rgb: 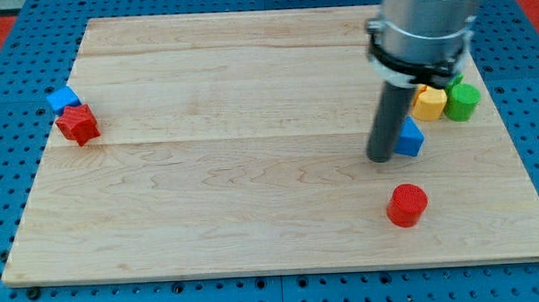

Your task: Push the blue triangle towards the red star

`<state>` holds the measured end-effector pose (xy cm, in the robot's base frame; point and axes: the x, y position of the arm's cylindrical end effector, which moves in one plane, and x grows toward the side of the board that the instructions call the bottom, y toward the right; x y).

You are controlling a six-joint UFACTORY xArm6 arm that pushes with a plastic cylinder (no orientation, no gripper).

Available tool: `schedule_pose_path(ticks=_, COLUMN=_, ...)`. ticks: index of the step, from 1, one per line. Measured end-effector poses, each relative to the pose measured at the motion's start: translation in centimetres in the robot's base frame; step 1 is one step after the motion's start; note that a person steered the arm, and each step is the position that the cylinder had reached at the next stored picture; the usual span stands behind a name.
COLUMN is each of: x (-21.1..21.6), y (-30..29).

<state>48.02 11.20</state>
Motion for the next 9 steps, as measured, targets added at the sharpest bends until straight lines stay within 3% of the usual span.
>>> schedule_pose_path(ticks=1, x=1.8, y=2.1)
schedule_pose_path(ticks=2, x=3.0, y=8.4)
schedule_pose_path(ticks=3, x=1.6, y=10.1)
schedule_pose_path(ticks=5, x=-1.3, y=0.4)
schedule_pose_path(ticks=7, x=-2.0, y=5.0)
schedule_pose_path(ticks=8, x=-3.8, y=2.3)
schedule_pose_path(ticks=9, x=-4.9, y=-4.8)
